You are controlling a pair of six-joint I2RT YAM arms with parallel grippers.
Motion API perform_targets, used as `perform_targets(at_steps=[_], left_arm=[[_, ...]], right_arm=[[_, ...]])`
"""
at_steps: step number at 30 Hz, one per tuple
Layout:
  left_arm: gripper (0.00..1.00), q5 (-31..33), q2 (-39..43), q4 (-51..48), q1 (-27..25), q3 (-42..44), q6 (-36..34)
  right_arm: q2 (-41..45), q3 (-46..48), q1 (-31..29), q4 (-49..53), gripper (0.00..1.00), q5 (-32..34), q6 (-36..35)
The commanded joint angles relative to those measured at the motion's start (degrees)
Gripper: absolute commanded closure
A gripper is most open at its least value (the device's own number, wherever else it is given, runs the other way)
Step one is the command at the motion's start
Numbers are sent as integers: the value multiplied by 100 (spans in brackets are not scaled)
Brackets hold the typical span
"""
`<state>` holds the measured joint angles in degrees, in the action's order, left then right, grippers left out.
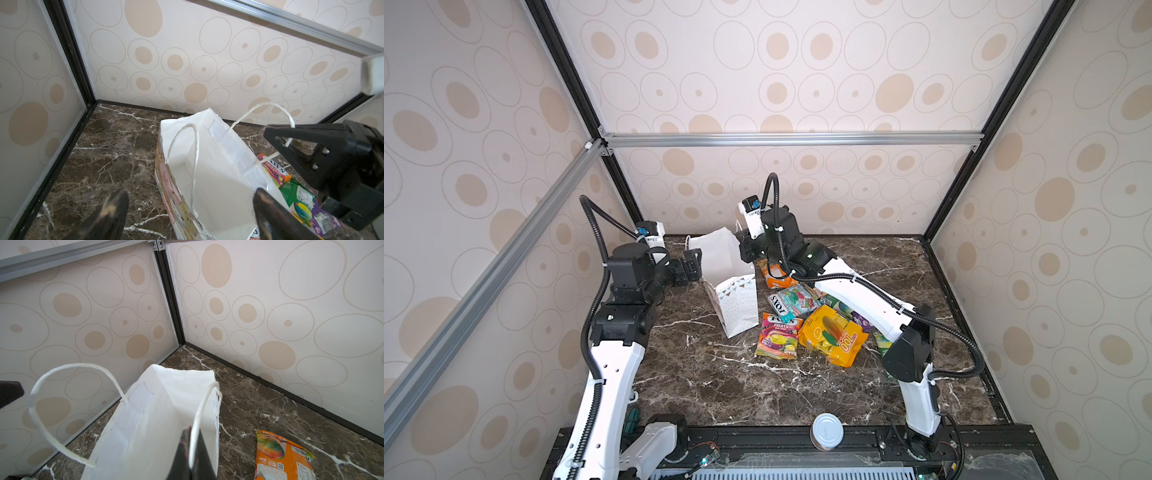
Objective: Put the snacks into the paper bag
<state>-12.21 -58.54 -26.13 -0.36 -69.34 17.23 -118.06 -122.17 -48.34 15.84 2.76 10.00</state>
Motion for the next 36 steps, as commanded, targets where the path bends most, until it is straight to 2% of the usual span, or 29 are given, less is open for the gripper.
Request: perform_targets(at_steps=[1,5,8,12,14,17,24,31,33,36], left_arm=[[10,16,-125,161,36,-1,-161],[15,-146,-248,209,32,56,-222],[22,-233,-332,231,34,62,-278],[44,-226,-445,257,33,-6,-348],[60,-212,-484,280,35,-55,-402],[75,-198,-599,266,36,-186,-470],[87,-126,-759,344,36,-290,-596],[91,-95,-740,406,36,-396,-666],[91,-115,-668,408,32,-387,-668],[90,-100,-597,245,36,-442,-659]], right_arm=[[309,114,-105,-16,100,10,29],[396,306,-123,-233,100,84,147],[424,334,-156,-304,100,94,246],[459,370,-212,-388,100,93,243],[487,374,-245,-364,100,121,258],[568,462,-300,-366,100,199,285],[843,806,-457,-344,100,438,136],[1201,1415,-531,-508,100,538,362],[1206,1447,-578,-438,95,615,340],[1227,1440,-613,-212,93,721,364]])
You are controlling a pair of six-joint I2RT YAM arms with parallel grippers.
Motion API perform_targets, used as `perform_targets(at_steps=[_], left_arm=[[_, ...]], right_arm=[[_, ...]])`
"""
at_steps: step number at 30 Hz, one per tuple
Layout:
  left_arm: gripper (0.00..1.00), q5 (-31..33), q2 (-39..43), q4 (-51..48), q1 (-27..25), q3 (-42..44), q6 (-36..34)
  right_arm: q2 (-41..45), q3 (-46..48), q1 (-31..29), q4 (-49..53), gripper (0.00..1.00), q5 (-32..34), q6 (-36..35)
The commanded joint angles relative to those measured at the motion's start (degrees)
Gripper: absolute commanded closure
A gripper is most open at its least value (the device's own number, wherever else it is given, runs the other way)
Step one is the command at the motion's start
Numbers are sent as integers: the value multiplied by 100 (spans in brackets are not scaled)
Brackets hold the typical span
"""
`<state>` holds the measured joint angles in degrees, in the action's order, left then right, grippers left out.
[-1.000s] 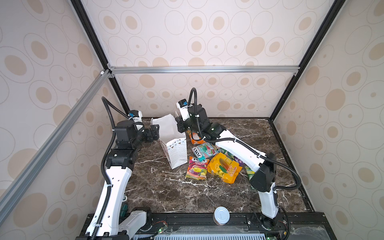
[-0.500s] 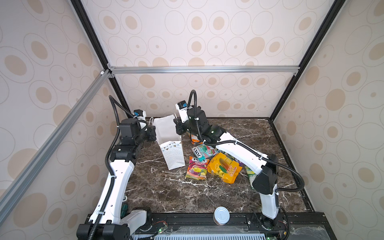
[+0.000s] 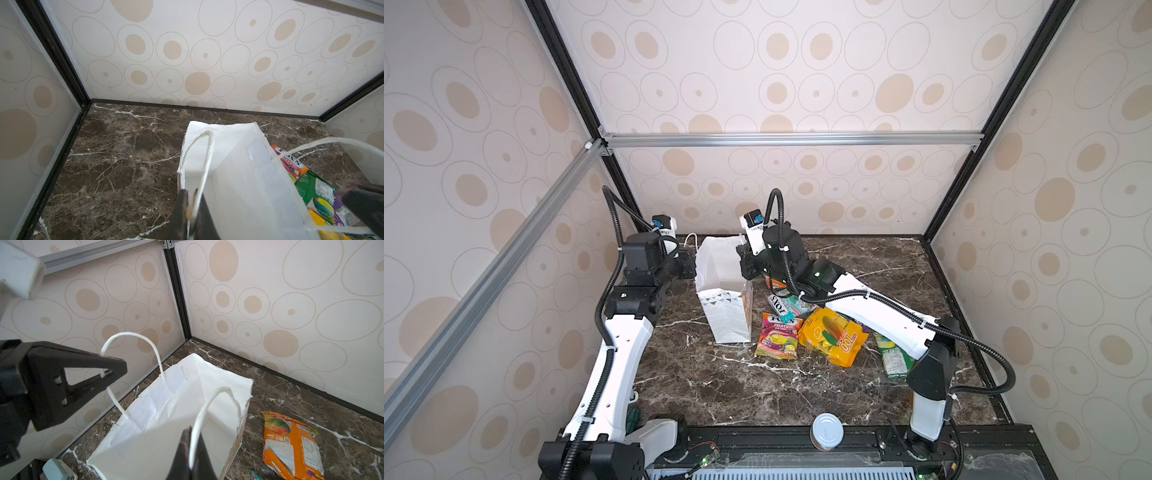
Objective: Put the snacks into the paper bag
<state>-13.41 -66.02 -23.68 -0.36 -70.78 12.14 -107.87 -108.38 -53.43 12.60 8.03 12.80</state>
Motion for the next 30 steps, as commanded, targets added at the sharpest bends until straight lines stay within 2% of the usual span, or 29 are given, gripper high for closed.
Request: perform_targets(at_steps=[1,3,8,16,18,20,22,23,27,30], left_arm=[[90,10,166,-56,35,-321,-147],[89,-21,201,-81,36,-310,-169],[84,-69,290,208,36,88,-182],[84,87,473,461,36,361,-209],[75,7,472,480,32,340,-256],[53,-15,435,419,36,292,-242],[37,-46,389,273,36,202,-249],[25,-30,371,187,36,148,-259],[14,58,388,-30,36,-30,-281],[13,73,329,-214,36,-247,-138]], right_arm=[[235,94,-111,143,89,228,100],[323,187,-141,179,68,348,100],[739,330,-234,562,49,561,37],[2321,1726,-282,690,37,992,195],[2831,2266,-289,691,36,1016,325],[3324,2780,-287,727,36,1089,524],[3832,3291,-287,851,35,1284,715],[4120,3548,-284,977,34,1443,854],[5122,4308,-286,1609,32,2144,1286],[5654,4590,-256,2163,32,2627,1507]])
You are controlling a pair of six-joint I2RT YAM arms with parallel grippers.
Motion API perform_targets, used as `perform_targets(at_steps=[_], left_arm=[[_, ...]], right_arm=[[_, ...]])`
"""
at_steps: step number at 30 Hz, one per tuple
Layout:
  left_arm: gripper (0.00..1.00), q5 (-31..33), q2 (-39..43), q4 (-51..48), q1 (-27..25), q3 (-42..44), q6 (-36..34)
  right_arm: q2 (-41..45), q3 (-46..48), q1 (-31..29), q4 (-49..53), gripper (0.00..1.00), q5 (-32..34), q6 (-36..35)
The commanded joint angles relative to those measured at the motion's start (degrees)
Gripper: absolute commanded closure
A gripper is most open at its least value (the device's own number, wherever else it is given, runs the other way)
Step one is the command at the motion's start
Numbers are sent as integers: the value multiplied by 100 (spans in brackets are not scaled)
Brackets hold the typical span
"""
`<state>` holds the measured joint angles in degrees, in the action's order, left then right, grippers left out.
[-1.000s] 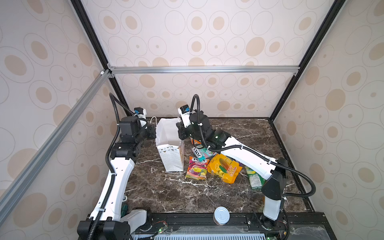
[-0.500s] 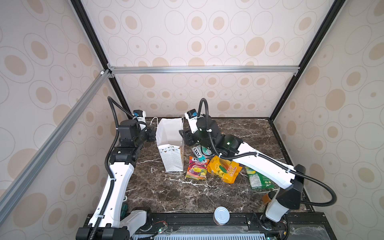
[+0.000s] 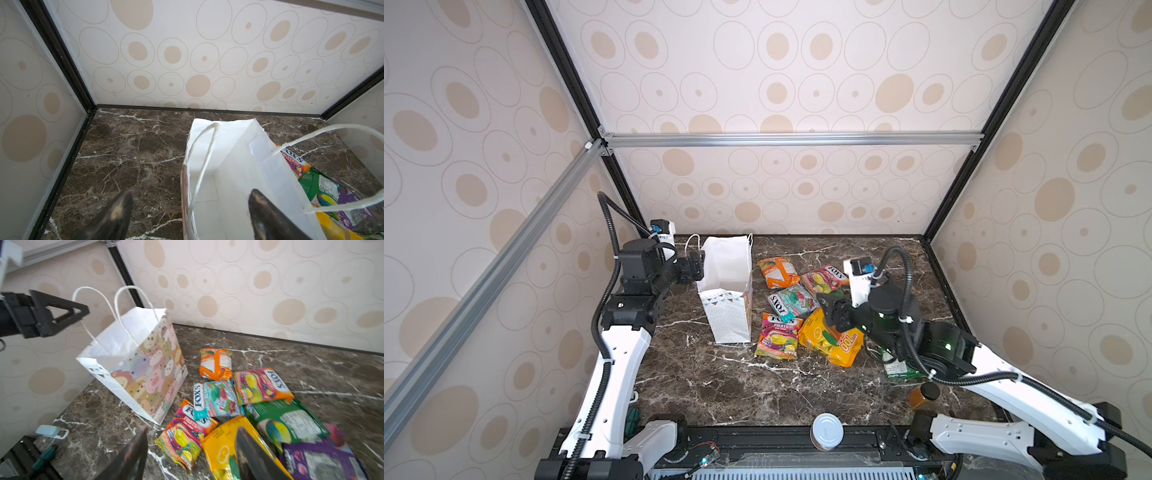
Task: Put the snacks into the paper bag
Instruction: 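Withdraw the right gripper from the bag and move it above the snack pile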
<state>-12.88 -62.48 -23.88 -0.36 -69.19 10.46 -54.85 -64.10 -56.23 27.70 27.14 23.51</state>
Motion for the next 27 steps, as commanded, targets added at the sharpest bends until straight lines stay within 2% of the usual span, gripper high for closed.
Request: perform_targets(at_steps=[1,4,7,13,19,21,26,27], left_arm=[[13,-10,-68,-278,36,-475,117],[14,-14,-209,-581,36,-654,334],[16,5,-254,-734,36,-684,400],[16,234,-403,-935,36,-889,263],[20,68,-833,-1249,36,-1217,236],[21,47,-797,-1215,36,-1105,264],[45,-11,-738,-1227,36,-965,225],[46,-53,-739,-1226,36,-969,215]], right_arm=[[475,178,36,878,32,790,478],[577,5,261,1835,33,948,846],[740,49,775,2304,32,625,1084],[1244,675,2005,1822,32,-1014,989],[445,666,2952,1859,39,-2623,718],[284,696,3101,1892,40,-2713,756],[616,1420,3118,1340,40,-2566,1105],[740,1605,3115,1244,39,-2503,1241]])
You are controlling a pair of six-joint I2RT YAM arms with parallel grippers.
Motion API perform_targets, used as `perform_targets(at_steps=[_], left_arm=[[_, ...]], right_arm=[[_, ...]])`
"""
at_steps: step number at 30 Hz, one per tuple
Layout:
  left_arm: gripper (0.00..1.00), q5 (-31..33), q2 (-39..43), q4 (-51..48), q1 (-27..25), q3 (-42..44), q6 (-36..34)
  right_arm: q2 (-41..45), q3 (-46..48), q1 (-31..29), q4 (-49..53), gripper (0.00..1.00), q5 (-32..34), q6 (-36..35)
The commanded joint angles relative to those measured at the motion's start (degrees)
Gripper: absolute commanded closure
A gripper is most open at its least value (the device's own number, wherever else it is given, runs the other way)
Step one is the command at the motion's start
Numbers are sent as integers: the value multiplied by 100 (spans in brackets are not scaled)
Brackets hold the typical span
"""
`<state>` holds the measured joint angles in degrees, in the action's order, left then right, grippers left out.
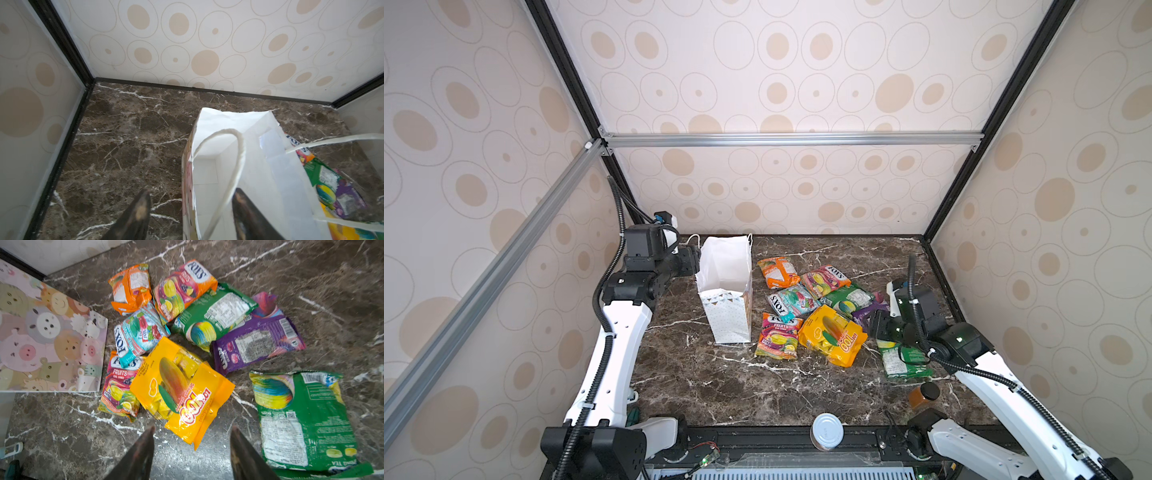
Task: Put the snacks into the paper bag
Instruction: 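Withdraw the right gripper from the bag and move it above the snack pile, then lower the right gripper onto the yellow Lot100 packet and close on it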
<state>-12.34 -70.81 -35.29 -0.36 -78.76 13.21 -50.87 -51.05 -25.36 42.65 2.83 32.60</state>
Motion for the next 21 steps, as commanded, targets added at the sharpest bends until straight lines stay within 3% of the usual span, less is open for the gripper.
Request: perform_targets(at_steps=[1,8,16,21], left_arm=[[47,-115,77,-86,36,-37,-52],[43,-429,49,16,34,-302,48],[53,-331,225,74,29,-313,-87],[55,-443,130,74,36,-186,-110]], right_arm=[[455,449,31,-318,38,-27,440],[999,1219,49,-232,32,401,739],[752,2016,119,-1232,33,-79,882],[646,2160,113,-1329,33,-92,847]])
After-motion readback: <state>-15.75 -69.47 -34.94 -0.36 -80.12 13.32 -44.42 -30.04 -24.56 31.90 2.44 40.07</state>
